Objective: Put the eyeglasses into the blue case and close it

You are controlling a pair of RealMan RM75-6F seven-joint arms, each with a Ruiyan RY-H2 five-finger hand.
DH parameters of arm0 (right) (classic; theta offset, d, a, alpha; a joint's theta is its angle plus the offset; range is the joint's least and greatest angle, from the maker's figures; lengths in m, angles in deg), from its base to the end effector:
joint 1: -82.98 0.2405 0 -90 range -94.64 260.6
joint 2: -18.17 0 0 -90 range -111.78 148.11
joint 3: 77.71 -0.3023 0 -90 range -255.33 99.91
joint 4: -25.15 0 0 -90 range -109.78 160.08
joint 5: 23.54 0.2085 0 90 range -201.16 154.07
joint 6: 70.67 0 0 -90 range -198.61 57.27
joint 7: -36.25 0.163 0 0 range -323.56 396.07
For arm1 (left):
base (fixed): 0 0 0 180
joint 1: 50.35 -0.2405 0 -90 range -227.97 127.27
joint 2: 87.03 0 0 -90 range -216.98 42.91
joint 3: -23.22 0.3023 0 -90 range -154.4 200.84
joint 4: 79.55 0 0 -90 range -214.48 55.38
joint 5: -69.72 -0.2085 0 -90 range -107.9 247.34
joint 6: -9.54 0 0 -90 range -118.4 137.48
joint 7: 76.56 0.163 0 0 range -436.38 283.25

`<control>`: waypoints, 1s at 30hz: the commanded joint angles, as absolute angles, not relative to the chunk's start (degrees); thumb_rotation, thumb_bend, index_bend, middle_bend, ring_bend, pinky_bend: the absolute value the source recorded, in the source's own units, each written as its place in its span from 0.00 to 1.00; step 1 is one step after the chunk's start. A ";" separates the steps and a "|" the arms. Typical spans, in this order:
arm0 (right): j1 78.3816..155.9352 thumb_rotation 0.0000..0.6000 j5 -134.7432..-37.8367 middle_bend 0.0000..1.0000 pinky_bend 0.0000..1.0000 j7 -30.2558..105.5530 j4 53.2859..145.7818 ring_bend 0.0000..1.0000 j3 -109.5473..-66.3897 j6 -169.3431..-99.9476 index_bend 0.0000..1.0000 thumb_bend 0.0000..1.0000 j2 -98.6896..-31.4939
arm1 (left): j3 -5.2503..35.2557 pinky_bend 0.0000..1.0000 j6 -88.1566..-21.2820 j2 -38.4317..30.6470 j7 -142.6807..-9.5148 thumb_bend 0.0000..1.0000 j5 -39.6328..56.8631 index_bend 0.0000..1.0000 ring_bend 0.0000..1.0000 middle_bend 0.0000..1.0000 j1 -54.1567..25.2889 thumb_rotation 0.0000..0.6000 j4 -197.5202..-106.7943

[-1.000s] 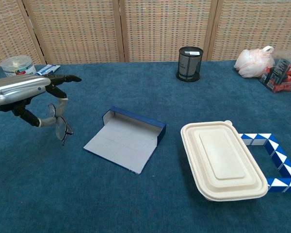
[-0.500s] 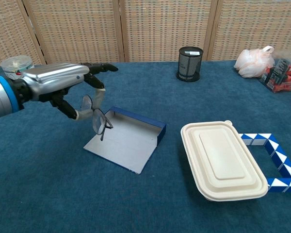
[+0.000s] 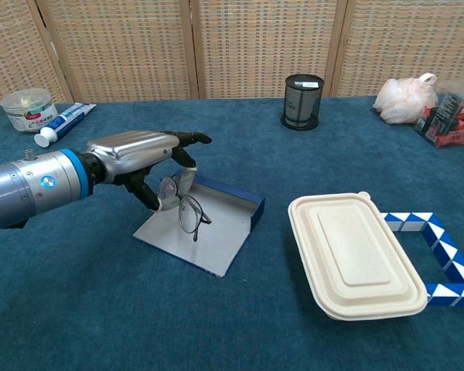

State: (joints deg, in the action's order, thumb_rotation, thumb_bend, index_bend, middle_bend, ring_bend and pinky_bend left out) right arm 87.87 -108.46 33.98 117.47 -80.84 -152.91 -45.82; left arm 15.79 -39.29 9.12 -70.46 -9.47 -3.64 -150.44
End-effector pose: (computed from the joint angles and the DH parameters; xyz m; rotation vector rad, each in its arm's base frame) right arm -0.3573 -0.2044 0.1759 1.4081 -0.9121 0.8413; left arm -0.1570 0.3958 -0.0766 -2.1085 -0.8587 -0.9749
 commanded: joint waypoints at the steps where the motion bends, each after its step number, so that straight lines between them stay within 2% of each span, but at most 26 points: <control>1: 87.94 1.00 -108.41 0.00 0.00 34.18 117.49 0.00 -80.82 -152.72 0.00 0.00 -45.75 | 15.48 0.00 -38.41 10.78 -70.94 0.41 -8.81 0.63 0.00 0.00 -2.82 1.00 -148.45; 14: 88.08 1.00 -108.56 0.00 0.00 35.06 117.48 0.00 -80.66 -152.38 0.00 0.00 -45.46 | 15.06 0.00 -37.94 15.42 -71.07 0.41 -7.73 0.61 0.00 0.00 -1.44 1.00 -142.33; 17: 88.10 1.00 -108.51 0.00 0.00 35.31 117.49 0.00 -80.64 -152.29 0.00 0.00 -45.41 | 15.20 0.00 -38.91 16.31 -71.06 0.40 -8.33 0.48 0.00 0.00 -1.38 1.00 -141.06; 22: 88.11 1.00 -108.56 0.00 0.00 35.38 117.40 0.00 -80.60 -152.29 0.00 0.00 -45.42 | 15.93 0.00 -40.86 16.75 -72.43 0.37 -10.19 0.14 0.00 0.00 -1.62 1.00 -140.05; 24: 88.11 1.00 -108.54 0.00 0.00 35.32 117.45 0.00 -80.60 -152.30 0.00 0.00 -45.41 | 16.27 0.00 -41.49 16.64 -72.60 0.36 -10.82 0.04 0.00 0.00 -1.75 1.00 -139.97; 26: 88.11 1.00 -108.52 0.00 0.00 35.29 117.47 0.00 -80.59 -152.29 0.00 0.00 -45.41 | 16.57 0.00 -42.07 16.43 -72.64 0.35 -11.35 0.00 0.00 0.00 -1.89 1.00 -140.21; 30: 88.12 1.00 -108.49 0.00 0.00 35.27 117.53 0.00 -80.57 -152.26 0.00 0.00 -45.39 | 17.32 0.00 -43.12 15.49 -72.62 0.33 -12.45 0.00 0.00 0.00 -2.29 1.00 -141.59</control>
